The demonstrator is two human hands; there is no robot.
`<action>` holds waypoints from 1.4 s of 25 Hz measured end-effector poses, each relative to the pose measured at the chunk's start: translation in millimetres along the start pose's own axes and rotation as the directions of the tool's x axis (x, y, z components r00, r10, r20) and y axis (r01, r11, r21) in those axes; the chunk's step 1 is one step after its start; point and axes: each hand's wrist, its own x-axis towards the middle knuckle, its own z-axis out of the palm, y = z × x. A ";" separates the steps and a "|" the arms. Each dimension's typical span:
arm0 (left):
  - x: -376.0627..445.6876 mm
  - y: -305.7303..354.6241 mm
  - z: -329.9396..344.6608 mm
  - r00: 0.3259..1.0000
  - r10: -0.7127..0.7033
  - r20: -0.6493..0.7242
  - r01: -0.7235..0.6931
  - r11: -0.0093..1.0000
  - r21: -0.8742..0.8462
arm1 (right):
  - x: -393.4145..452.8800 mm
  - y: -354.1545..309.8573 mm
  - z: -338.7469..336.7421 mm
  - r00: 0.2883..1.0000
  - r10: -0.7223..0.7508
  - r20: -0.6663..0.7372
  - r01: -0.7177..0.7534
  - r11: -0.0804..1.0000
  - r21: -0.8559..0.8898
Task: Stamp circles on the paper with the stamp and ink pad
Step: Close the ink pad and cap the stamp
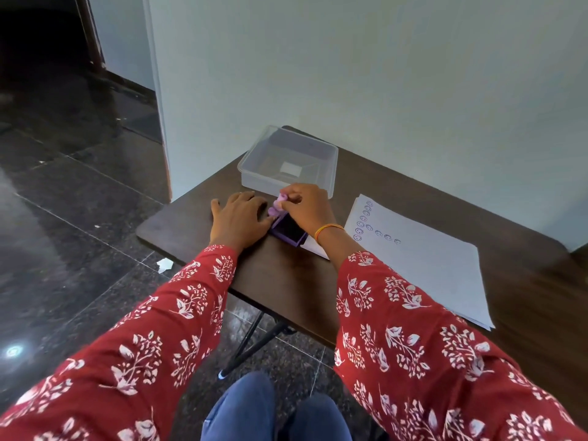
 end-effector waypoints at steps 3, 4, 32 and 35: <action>-1.6 -0.3 -1.1 1.000 0.006 -0.004 -0.006 1.000 -0.005 | -0.8 1.4 1.1 1.000 0.002 0.019 -0.002 1.000 -0.019; -1.9 0.1 -1.9 1.000 0.004 0.001 -0.004 1.000 -0.012 | -1.7 1.1 1.2 1.000 -0.008 0.021 0.009 0.999 -0.031; -1.6 -0.3 -0.5 1.000 0.009 -0.015 -0.011 0.997 -0.077 | 5.8 -8.8 7.9 0.995 -0.037 0.092 0.054 0.980 -0.189; -2.0 1.2 -1.7 1.000 0.010 -0.021 -0.012 0.997 -0.080 | 2.9 -11.1 7.0 0.996 -0.014 0.089 0.030 0.983 -0.183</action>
